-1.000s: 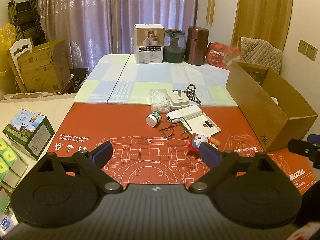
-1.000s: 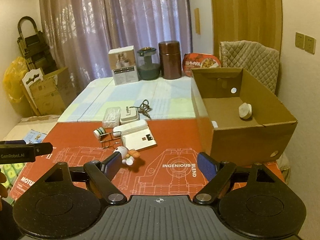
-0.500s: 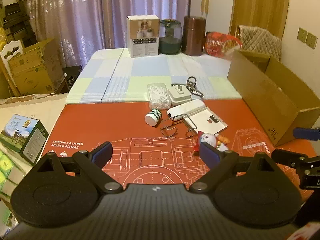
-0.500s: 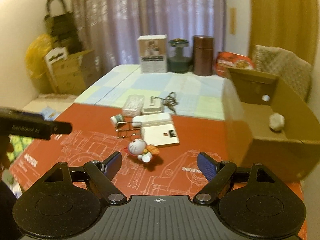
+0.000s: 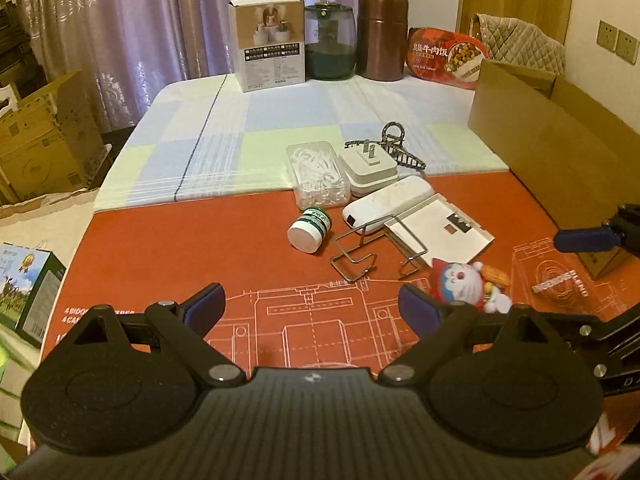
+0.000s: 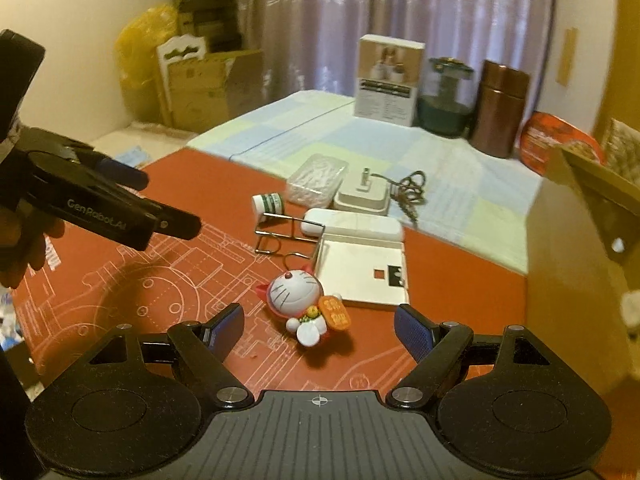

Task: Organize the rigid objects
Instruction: 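Lower the right gripper onto the red-hatted Doraemon figure and grasp it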

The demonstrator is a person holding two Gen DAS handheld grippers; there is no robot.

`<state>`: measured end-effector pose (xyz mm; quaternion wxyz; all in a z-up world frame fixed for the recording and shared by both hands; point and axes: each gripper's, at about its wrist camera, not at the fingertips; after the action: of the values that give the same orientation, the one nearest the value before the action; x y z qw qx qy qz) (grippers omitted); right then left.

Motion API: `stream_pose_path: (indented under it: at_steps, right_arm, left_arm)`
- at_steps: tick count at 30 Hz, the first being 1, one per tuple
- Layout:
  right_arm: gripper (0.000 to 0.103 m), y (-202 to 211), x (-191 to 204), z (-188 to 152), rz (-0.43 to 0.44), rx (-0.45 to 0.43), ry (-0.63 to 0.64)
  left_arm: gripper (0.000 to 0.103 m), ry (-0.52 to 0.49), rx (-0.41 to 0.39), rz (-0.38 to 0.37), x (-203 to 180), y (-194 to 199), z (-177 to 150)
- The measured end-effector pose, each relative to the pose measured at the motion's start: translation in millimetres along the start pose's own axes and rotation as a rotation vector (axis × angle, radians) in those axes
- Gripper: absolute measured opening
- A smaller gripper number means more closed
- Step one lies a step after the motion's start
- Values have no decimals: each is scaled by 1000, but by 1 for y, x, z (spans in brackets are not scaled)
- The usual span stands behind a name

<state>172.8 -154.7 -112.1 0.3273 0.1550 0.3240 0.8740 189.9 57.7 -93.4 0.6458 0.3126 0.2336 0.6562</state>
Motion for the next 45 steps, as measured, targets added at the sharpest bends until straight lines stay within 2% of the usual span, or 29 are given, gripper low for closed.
stream_pose_path:
  at_steps: [5,10,12,20,26,29,34,38,45]
  right_arm:
    - [79,-27,-7,5,53,32,46]
    - [77,-48,-9,6,67,55,127]
    - [72,-55,-9,6,76,68,156]
    - [61,-82,-4,7,96,103,258]
    - [53,-89,-8,7,108,123,230]
    - [44,-88,-9,8,117,123,196]
    - [44,-85,-7,9,122,124,167]
    - [44,-81,-8,11,124,113,97]
    - [44,-53,-21,12,27,63,-20]
  left_arm:
    - [91,20,22,-22,6,-20,-5]
    - [91,26,46,-31,10,-33,-8]
    - [91,35,53,-36,13,-35,-8]
    - [91,53,57,-40,17,-37,-8]
    - [91,54,57,-51,14,-39,-8]
    - [91,54,56,-56,14,-40,-8]
    - [91,64,59,-60,14,-41,-8]
    - [91,72,54,-70,11,-42,-7]
    - [91,81,28,-102,-3,-44,-2]
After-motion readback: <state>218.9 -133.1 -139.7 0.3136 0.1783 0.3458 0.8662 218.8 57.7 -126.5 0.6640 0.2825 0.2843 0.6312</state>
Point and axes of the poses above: each gripper's, at about its wrist camera, not at the fingertips, and y roughly against the way its jaws point, x to its left, z to its top, and after that the axes turned 6 degrees about z, right-handed
